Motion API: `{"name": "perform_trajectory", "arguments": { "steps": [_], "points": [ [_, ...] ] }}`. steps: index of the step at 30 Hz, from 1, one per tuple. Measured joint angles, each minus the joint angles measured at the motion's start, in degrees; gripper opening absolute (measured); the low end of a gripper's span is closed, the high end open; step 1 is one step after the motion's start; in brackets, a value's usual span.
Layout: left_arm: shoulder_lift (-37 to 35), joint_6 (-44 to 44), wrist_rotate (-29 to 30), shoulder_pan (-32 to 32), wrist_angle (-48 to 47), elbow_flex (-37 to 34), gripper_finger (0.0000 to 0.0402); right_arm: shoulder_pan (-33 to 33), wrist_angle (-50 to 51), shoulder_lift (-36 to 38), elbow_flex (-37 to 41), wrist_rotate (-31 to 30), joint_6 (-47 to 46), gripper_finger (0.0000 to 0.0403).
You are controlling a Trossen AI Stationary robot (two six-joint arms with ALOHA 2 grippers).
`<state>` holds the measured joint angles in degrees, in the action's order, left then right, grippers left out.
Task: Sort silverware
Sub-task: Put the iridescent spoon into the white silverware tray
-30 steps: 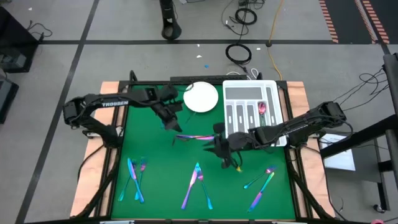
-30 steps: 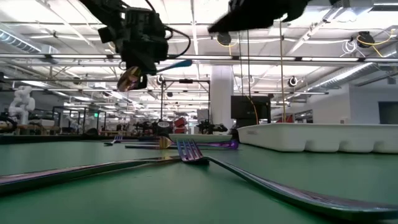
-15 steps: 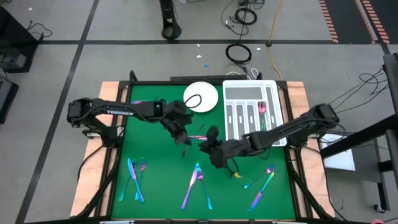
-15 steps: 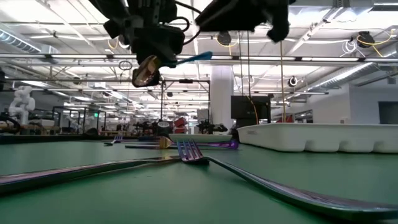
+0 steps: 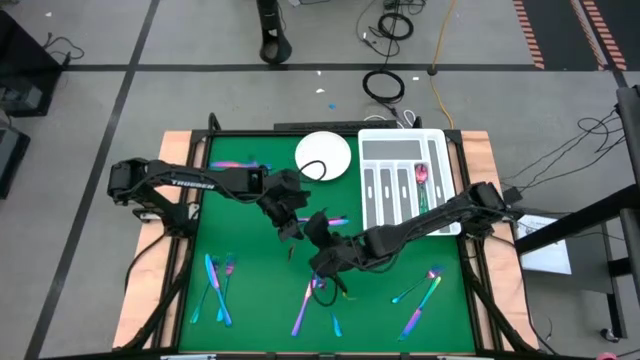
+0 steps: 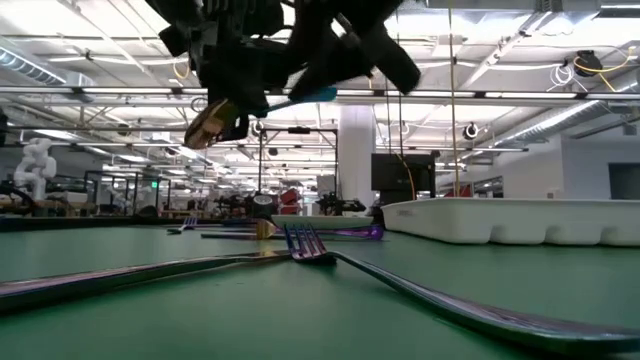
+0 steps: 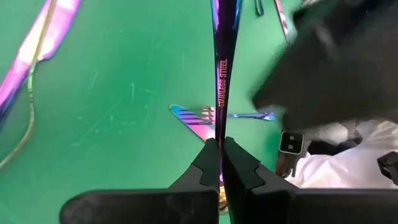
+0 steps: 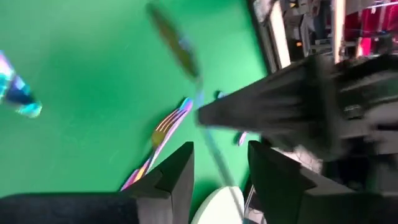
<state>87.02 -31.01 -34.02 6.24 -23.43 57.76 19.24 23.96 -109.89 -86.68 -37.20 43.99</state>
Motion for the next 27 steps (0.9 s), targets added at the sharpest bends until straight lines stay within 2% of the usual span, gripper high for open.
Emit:
{"name": "perform_trajectory", "arguments": {
  "steps": [5,9,19,23,27],
  "points": [
    [0.0,2.0,-0.9,0.0,-0.1,0.0,0.0001,0.0,0.7,-0.4,-0.2,0.3,0.6,0.0127],
    [0.0,6.2,-7.4,-0.3,0.3,0.0,0.0001,-0.8,1.2,-0.3,-0.2,5.1,1.0,0.0121],
    [0.0,6.4,-8.4,-1.2,0.3,0.0,0.0001,-1.7,0.3,-0.3,-0.2,6.0,2.8,0.0115],
    [0.0,6.1,-8.4,-1.1,0.3,0.0,0.0001,-1.7,-0.2,-0.3,-0.2,6.0,1.9,0.0089],
    [0.0,6.3,-8.4,-1.2,0.6,0.0,0.0001,-1.7,-0.9,-0.3,-0.2,6.0,1.7,0.0037]
  ]
}}
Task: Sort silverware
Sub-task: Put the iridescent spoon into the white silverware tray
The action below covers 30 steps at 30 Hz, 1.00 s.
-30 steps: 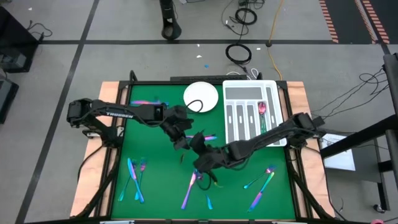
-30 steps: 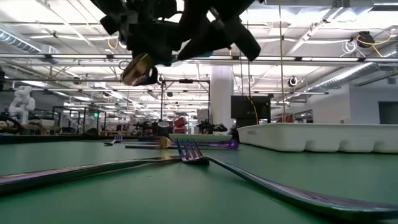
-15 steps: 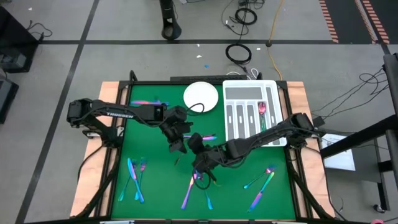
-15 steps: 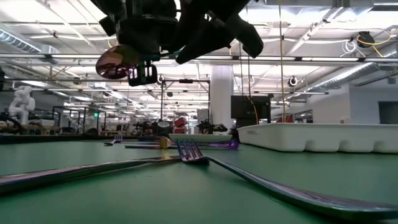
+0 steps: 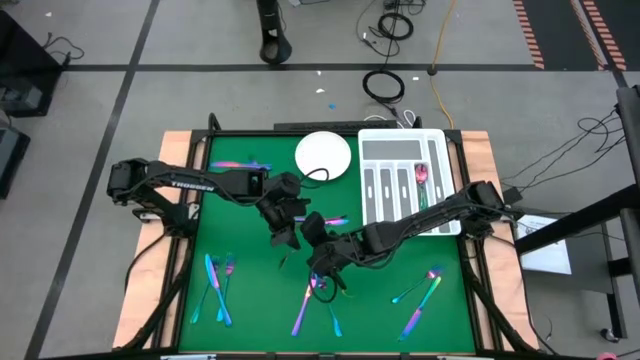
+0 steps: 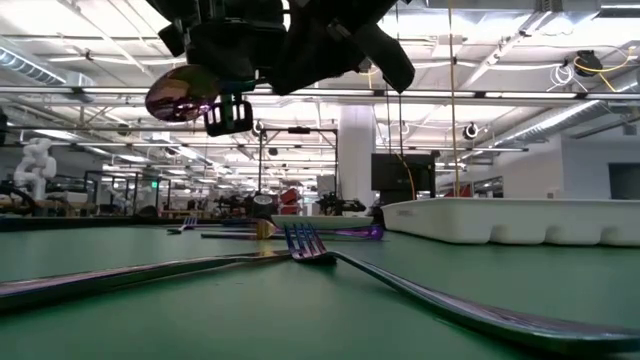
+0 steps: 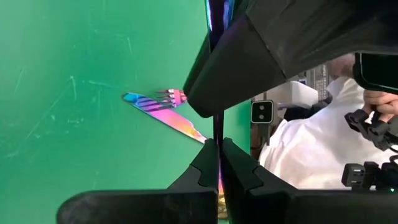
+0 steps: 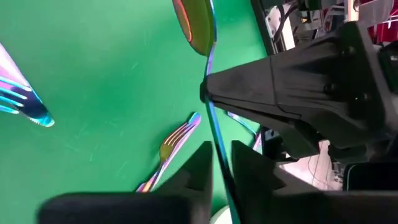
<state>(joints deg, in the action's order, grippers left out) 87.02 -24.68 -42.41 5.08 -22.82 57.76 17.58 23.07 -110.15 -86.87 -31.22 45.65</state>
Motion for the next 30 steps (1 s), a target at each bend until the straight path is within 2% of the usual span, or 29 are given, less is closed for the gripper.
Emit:
{"name": "perform_trajectory", "arguments": {
  "steps": [3,6,12,18,21,24,30],
  "points": [
    [0.0,-0.2,0.4,0.0,-0.1,0.0,0.0002,0.1,0.6,0.0,0.1,0.6,-1.4,0.0007],
    [-0.1,0.8,0.4,0.0,0.2,0.0,0.0018,0.1,1.1,0.0,0.1,3.0,-5.3,0.0004],
    [-0.1,5.6,0.9,1.7,1.8,0.6,0.0082,-0.2,6.8,0.6,0.0,9.1,-16.2,0.0001],
    [-2.9,11.5,-0.5,7.7,-4.4,2.6,0.0118,-2.6,15.6,6.3,2.0,15.1,-30.7,0.0001],
    [-7.0,16.0,-0.3,11.5,-10.2,2.6,0.012,-3.8,15.4,13.1,8.1,15.1,-36.1,0.0001],
    [-13.0,19.7,1.5,13.9,-16.1,2.1,0.012,-5.1,10.4,22.2,17.9,15.1,-41.7,0.0],
    [-26.6,21.1,6.4,13.5,-13.7,-0.1,0.0121,-8.4,-4.9,39.4,37.7,14.8,-54.0,0.0]
  ]
}}
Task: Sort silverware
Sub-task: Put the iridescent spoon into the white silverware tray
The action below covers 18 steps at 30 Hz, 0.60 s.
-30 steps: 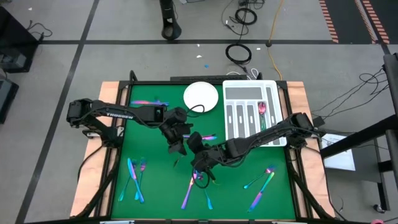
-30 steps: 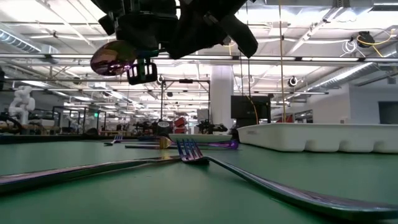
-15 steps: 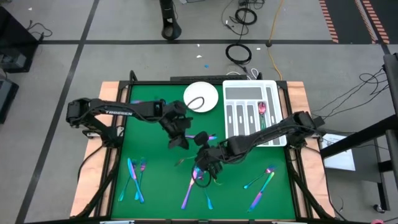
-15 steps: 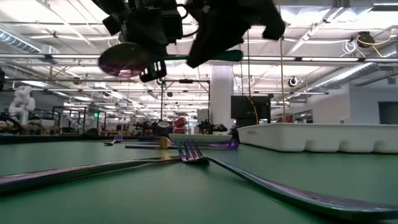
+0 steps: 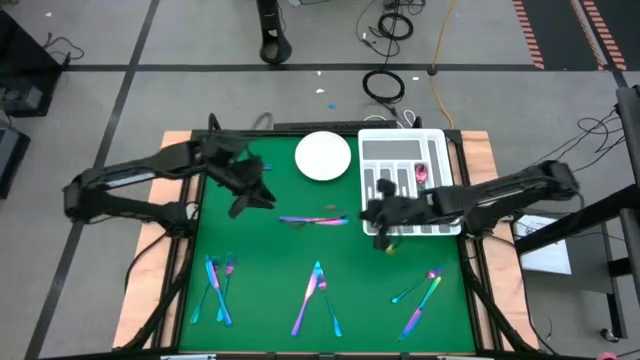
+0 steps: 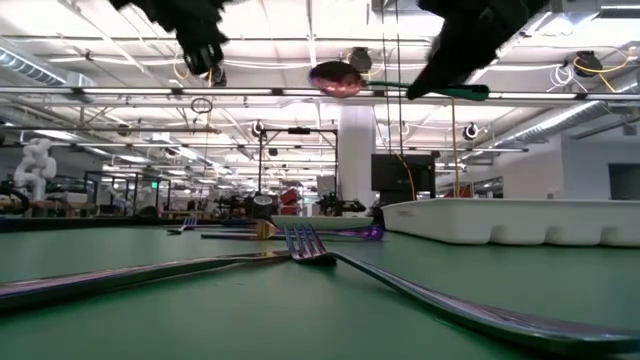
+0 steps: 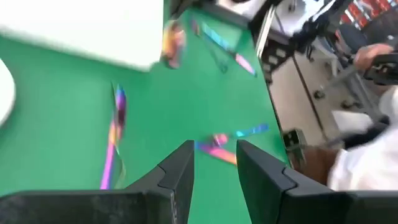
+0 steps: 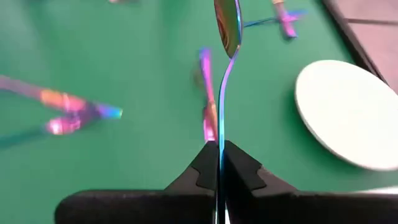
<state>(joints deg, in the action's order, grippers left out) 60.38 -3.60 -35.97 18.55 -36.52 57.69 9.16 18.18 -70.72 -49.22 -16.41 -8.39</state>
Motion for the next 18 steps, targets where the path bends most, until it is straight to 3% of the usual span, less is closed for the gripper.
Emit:
{"name": "perform_trajectory", "arguments": {
  "steps": [10,18],
  "points": [
    [-16.9,0.9,13.4,-7.7,3.2,-2.1,0.0121,-6.3,-4.7,15.4,13.5,-4.7,-26.4,0.0],
    [-27.0,-5.0,15.5,-14.5,22.6,-20.6,0.0121,-12.5,-4.6,21.2,23.2,-6.4,-46.8,0.0]
  ]
}}
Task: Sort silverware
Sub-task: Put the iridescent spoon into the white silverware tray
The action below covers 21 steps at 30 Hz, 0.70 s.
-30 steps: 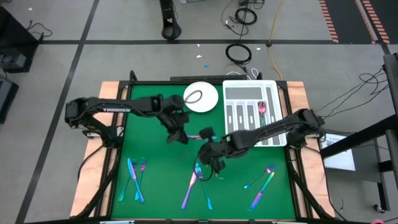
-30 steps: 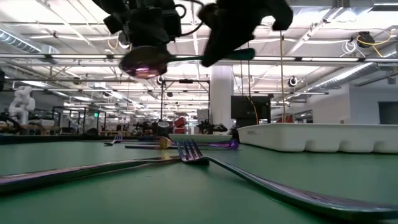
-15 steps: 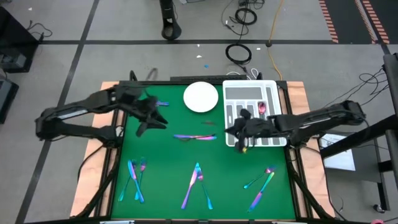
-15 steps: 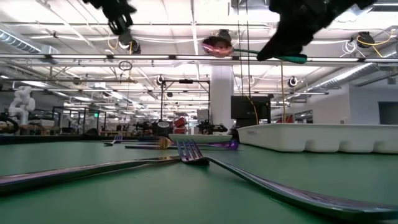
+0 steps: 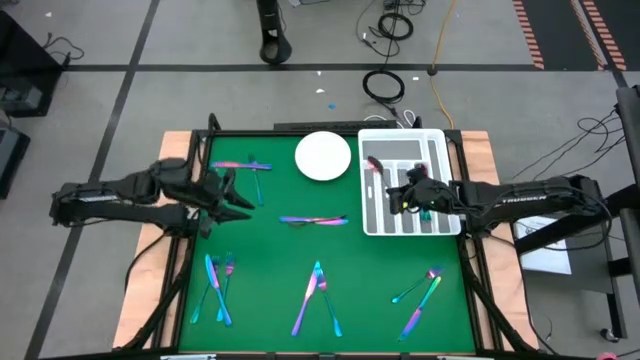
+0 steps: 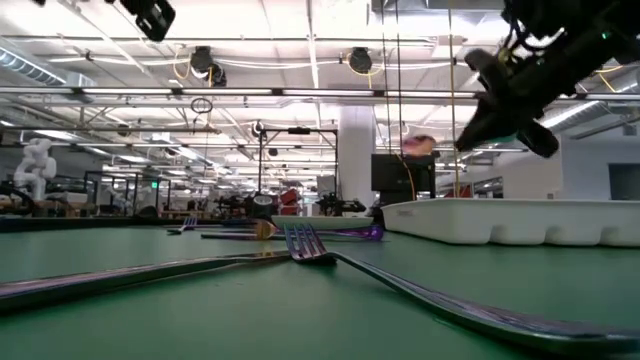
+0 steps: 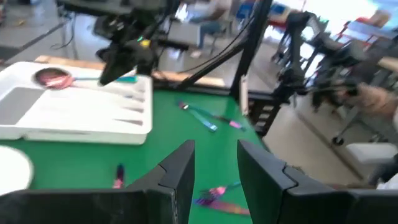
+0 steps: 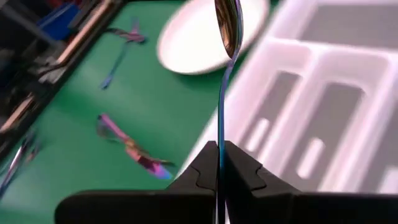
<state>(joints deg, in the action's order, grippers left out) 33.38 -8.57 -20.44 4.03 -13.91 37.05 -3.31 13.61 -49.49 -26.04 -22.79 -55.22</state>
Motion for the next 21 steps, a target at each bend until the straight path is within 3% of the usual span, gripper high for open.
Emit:
{"name": "perform_trajectory", "arguments": {
  "steps": [6,11,16,21],
  "points": [
    [-3.1,-2.6,0.0,-5.2,25.7,-14.6,0.0121,-1.6,0.0,3.1,4.8,-1.4,-7.7,0.0],
    [-3.0,-3.1,2.2,-8.6,40.2,-22.4,0.0121,-1.3,2.6,8.1,8.9,-3.7,-14.7,0.0],
    [-3.0,-3.1,4.0,-11.1,43.6,-26.1,0.0121,-1.1,8.4,14.6,10.3,-9.8,-19.5,0.0],
    [-2.6,-2.8,5.4,-13.3,43.2,-28.1,0.0121,-1.1,17.7,18.9,10.3,-10.0,-24.5,0.0]
  ]
}}
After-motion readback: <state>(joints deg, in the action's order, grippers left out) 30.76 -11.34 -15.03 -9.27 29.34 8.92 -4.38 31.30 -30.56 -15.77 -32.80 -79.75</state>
